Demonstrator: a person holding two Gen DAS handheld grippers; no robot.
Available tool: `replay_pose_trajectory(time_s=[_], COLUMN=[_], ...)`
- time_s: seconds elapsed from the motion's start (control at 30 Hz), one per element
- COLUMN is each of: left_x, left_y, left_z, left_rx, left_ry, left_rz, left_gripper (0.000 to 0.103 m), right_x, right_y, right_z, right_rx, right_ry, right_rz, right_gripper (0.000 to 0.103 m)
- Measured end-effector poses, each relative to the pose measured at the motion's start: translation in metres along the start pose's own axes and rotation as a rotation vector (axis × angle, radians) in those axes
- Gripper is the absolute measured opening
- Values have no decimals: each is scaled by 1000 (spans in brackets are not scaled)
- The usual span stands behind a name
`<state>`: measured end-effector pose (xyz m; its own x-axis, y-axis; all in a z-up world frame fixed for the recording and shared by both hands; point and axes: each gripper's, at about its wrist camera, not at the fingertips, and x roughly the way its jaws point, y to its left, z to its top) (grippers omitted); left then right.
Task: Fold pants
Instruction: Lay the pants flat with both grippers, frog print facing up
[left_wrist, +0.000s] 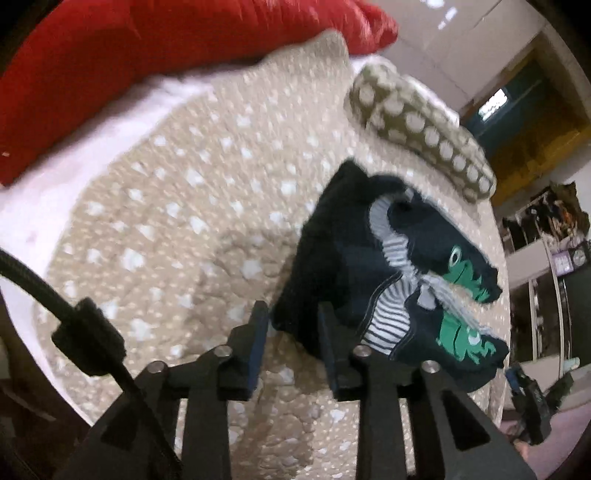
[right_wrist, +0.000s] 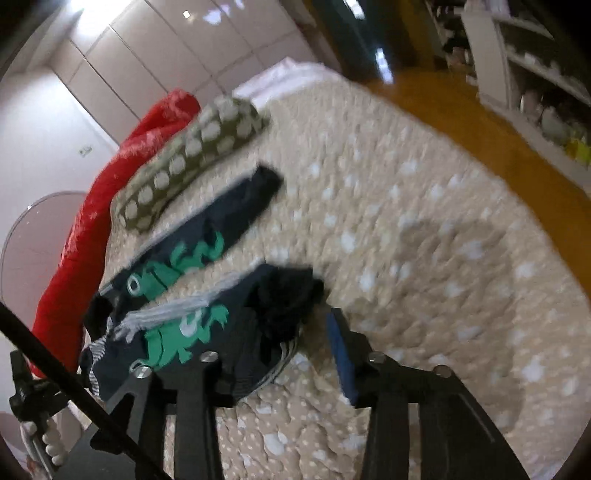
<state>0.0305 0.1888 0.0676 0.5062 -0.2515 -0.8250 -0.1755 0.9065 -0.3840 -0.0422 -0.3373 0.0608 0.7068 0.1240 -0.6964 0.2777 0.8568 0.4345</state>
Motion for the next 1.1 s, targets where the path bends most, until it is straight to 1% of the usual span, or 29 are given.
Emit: replay_pose_trajectory(time_s=[0.07, 0.1, 0.13, 0.17, 0.27, 0.37, 0.47, 0.5, 0.57, 0.67, 0.73, 0.8, 0.93, 1.03, 1.1], left_x=[-12, -19, -24, -26, -32, -31, -27, -25, -20, -15, -12, -12, -12, -12, -11], left_y=[-5, -9, -14, -17, -34, -55, -66, -71, -76, -81, -85, -87, -91, -92, -93], left_z=[-4, -8, -10, -13, -26, -42, -55, -59, -65, -71, -75, -76, -79, -79, -80], left_rx=[14, 26, 36, 44, 86, 160, 210, 227, 248, 259, 275, 289, 314, 328, 337], left_ry=[-49, -78, -96, -109, -146, -175, -166, -158, -147, -133, -133, -138, -150, -154, -155], left_rz=[-2, -4, -3, 1, 19, 75, 87, 93, 99, 96, 103, 115, 141, 157, 168], left_gripper=[41, 46, 49, 55, 59, 66, 66, 66, 66, 66, 66, 66, 66, 66, 66], right_x=[-13, -15, -15, -13, 3, 25, 49, 52, 51, 50, 51, 52, 56, 59, 62], right_y=[12, 19, 28, 36, 60, 65, 57, 54, 50, 49, 52, 58, 75, 84, 88], right_z=[3, 4, 3, 0, -17, -35, -49, -52, -55, -56, -59, -63, -74, -82, -86], right_rx=[-36, -52, -77, -99, -172, -189, -167, -158, -146, -139, -148, -180, -271, -342, -377], right_ry=[-51, -58, -60, -56, -13, 52, 121, 126, 102, 93, 84, 69, 33, 16, 7], right_rz=[16, 27, 40, 49, 64, 67, 28, 29, 43, 50, 52, 46, 2, -38, -61], right_gripper=[54, 57, 59, 60, 60, 60, 60, 60, 61, 64, 71, 77, 89, 94, 96])
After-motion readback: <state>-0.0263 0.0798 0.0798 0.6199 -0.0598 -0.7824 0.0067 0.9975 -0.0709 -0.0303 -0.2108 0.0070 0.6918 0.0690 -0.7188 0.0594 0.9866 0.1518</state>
